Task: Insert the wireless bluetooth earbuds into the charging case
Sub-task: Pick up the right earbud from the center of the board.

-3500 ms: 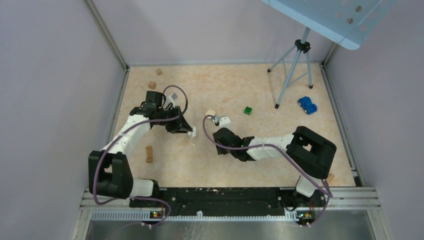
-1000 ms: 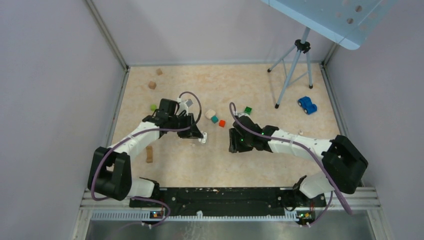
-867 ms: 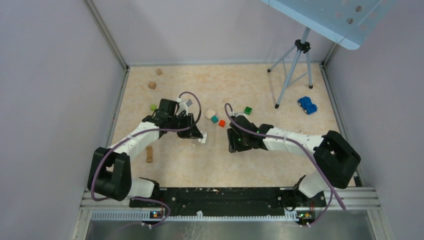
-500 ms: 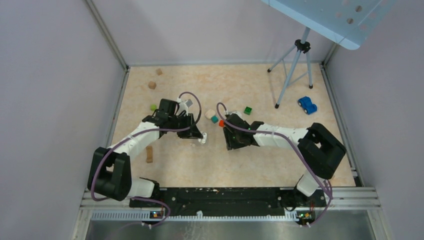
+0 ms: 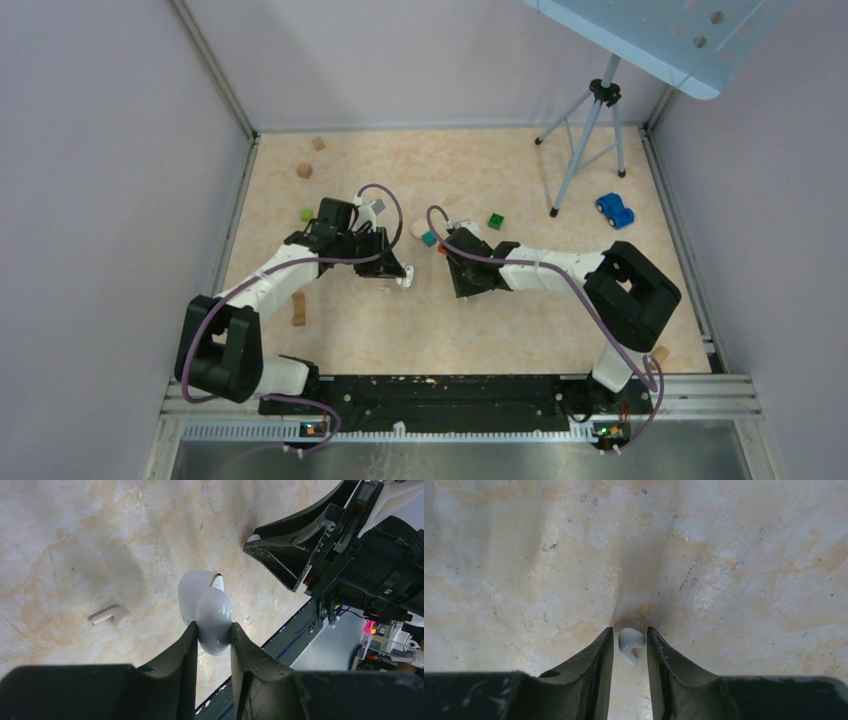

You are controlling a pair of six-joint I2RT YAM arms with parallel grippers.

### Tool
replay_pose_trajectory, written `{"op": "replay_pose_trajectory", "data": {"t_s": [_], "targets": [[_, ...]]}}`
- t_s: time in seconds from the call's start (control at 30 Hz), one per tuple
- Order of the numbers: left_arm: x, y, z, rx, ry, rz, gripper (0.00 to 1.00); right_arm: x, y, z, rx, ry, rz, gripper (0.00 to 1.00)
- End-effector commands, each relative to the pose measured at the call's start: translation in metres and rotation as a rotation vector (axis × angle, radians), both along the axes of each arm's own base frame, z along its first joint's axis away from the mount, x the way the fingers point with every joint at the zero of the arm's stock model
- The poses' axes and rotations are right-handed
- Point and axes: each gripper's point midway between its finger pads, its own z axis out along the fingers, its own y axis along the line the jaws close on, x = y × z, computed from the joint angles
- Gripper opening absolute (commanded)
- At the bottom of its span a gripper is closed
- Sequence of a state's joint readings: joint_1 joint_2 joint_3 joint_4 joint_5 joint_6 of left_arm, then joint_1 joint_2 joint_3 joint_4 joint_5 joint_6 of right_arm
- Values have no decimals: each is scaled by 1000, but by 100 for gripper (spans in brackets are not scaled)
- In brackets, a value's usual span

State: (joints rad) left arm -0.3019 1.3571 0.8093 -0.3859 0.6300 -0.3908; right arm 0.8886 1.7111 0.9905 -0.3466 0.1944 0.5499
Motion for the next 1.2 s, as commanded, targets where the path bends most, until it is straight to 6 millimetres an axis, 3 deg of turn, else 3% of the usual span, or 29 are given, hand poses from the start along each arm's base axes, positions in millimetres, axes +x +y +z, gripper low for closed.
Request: {"op": "replay_pose_trajectory", "data": {"t_s": [0.0, 0.13, 0.33, 0.5, 0.63, 0.8, 1.0, 1.17], "targets": [[1, 0, 11, -15, -50, -6, 0, 6, 6, 7, -1, -27, -3, 29], [-2, -1, 11, -23, -43, -14, 0, 7, 7, 20, 43, -53, -26, 23], [-4, -3, 20, -46, -46, -20, 0, 8, 12, 65, 207, -150, -46, 21], [-5, -9, 35, -107, -48, 3, 0, 10, 21, 114, 400, -258, -59, 19], [-11, -21, 47, -225, 13, 32, 0, 14, 34, 166, 602, -430, -47, 18], [-15, -28, 60, -290, 81, 59, 0, 13, 48, 204, 721, -587, -35, 16], [-21, -35, 70, -343, 157, 22, 0, 7, 70, 222, 802, -646, 1, 14], [-25, -38, 77, -386, 190, 12, 0, 6, 71, 222, 814, -653, -1, 13]]}}
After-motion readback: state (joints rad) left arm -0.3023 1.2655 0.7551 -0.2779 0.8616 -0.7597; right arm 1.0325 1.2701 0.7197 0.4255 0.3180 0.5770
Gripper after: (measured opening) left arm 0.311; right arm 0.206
